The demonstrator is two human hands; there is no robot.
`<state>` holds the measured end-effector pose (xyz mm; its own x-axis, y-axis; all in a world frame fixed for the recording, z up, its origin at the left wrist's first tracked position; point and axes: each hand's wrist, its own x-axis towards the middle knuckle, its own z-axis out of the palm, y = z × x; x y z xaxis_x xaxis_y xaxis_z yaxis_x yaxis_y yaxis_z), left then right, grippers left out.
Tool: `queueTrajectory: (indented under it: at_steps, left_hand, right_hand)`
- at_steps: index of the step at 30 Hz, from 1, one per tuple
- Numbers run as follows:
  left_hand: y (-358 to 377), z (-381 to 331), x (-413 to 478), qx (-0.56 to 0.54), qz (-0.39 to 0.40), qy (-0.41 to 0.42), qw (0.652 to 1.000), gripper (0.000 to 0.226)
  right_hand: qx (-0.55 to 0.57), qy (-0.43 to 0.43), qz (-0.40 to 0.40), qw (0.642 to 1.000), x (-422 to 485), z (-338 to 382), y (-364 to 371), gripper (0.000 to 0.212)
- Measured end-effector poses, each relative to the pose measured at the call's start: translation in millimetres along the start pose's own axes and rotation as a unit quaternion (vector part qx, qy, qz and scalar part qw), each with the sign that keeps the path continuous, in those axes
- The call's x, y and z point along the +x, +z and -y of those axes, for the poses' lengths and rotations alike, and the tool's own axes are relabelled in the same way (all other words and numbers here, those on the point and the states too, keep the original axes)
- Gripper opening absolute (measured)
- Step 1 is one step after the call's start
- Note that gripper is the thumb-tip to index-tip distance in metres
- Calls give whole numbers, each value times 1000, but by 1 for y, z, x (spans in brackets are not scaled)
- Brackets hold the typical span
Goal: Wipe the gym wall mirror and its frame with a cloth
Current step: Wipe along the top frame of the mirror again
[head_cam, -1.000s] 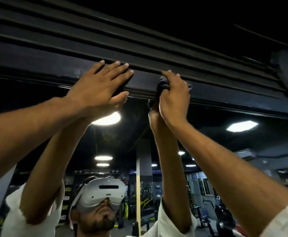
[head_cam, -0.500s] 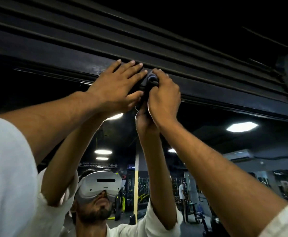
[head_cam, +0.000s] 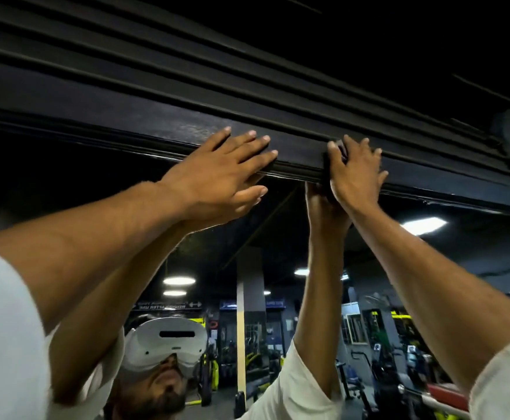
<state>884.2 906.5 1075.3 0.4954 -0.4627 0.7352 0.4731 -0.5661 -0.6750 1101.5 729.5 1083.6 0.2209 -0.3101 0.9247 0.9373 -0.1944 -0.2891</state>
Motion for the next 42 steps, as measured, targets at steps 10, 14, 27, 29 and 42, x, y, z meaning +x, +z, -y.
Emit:
queueTrajectory:
  at_steps: [10, 14, 27, 29, 42]
  left_hand:
    - [-1, 0, 1, -29, -9, 1, 1000, 75]
    - [0, 0, 0, -22, -16, 2, 1000, 73]
    - [2, -1, -1, -11, -10, -7, 1000, 74]
    - [1, -2, -1, -11, -9, -9, 1000, 75]
    - [-32, 95, -86, 33, -29, -43, 998, 77]
  right_hand:
    - [29, -124, -59, 990, -40, 6, 10, 45]
    - [7, -17, -137, 990, -48, 6, 10, 41]
    - [-58, -54, -69, 994, -77, 39, 20, 47]
    - [-39, -129, -52, 989, -92, 53, 23, 51]
    - [34, -149, -50, 987, -115, 98, 38, 49]
